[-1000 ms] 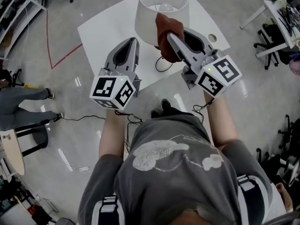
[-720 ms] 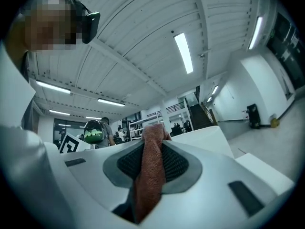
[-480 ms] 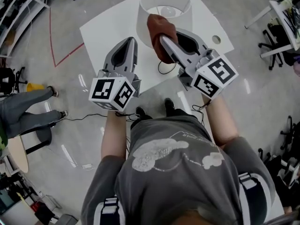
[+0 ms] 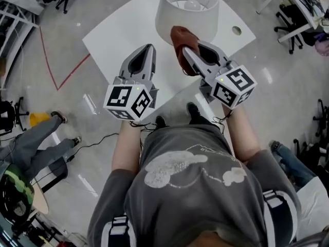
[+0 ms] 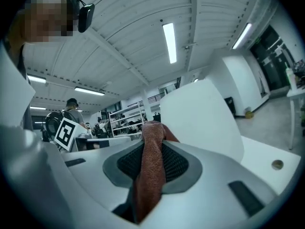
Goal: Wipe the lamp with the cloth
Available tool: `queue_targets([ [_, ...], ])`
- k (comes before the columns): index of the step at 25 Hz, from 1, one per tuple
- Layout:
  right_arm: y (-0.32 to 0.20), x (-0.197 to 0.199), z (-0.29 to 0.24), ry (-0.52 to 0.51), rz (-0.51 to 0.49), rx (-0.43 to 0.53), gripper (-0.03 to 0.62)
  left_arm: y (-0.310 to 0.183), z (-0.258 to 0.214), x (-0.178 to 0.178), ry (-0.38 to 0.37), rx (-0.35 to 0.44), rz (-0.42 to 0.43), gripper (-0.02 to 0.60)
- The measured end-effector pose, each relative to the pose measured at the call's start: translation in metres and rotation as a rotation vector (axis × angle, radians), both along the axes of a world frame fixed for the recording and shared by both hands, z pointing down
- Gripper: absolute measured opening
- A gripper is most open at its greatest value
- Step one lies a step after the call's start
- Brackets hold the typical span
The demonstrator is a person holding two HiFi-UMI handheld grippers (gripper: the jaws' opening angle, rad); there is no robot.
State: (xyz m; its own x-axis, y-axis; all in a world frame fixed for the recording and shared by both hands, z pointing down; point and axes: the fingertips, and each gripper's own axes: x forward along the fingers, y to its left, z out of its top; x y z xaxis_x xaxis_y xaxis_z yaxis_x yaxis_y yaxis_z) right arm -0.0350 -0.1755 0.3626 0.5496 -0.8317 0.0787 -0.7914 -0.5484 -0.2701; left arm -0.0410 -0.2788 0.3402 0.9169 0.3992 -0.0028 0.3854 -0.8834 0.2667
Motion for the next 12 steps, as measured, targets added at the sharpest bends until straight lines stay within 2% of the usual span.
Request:
queue_targets([
  [4,-0.008,-0.005,0.025,-0.053,0.089,-0.069,0.086,-0.016,0.007,-0.004,-0.014,-0.002,0.060,0.008],
  [9,0.002,-0.011,0.048,-0.102,0.184,-0.086,0.086,-0.016,0.011,-0.010,-0.019,0.004,0.113,0.008],
  [12,0.006,-0.040,0.056,-0.117,0.240,-0.077,0.086,-0.018,0.014,-0.038,-0.018,0.004,0.148,0.008],
])
